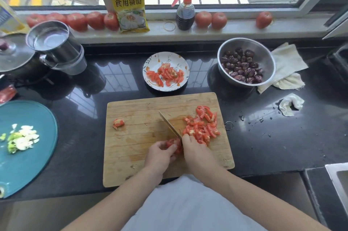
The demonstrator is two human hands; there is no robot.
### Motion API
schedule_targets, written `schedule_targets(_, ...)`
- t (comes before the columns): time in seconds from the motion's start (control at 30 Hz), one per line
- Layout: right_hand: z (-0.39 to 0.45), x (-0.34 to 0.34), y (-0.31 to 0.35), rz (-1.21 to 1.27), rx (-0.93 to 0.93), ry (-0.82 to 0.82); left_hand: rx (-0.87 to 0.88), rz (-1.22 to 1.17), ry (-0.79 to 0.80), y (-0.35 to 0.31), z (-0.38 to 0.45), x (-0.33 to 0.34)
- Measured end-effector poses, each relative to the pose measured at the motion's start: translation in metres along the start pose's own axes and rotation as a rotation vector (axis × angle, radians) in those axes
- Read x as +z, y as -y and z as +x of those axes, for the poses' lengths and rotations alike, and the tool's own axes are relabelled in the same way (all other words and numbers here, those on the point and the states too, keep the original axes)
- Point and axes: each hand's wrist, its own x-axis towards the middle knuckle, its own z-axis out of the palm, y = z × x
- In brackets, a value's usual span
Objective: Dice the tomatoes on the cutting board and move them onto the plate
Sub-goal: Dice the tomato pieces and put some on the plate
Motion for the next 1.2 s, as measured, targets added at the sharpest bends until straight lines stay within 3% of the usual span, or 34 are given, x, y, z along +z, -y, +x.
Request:
schedule_targets(0.13, 0.014, -0.005, -0.002, 0.129, 0.071, -0.012, -0.016, -0.008, 0.031, 0.002, 0.003, -0.003)
schedule_targets(0.33, 0.011, -0.005, 0.001, 0.129, 0.071, -0.031, 0.001, -0.010, 0.027, 0.004, 0.003, -0.003)
schedule_targets(0.57, -0.050, 0.012, -0.034, -0.048, 0.101, 0.145, 0.000, -0.028, 0.013, 0.008, 0.011, -0.004)
schedule_targets(0.67, -0.031, 0.014, -0.017, -0.070, 0.090, 0.071, 0.003, -0.004, -0.006, 0.006, 0.009, -0.003)
schedule_targets(0.83, 0.020, -0.003, -0.001, 0.153, 0.109, -0.026, 0.011, 0.011, -0.022, 0.006, 0.002, -0.005)
schedule_targets(1.03, -0.017, 0.007, -0.021, 0.136, 0.134, -0.027, 0.017, -0.010, -0.013, 0.010, -0.001, -0.013)
schedule_targets(1.2, -0.042, 0.004, -0.015, 0.031, 0.038, 0.026, 0.015, 0.032, -0.025, 0.008, -0.002, -0.009)
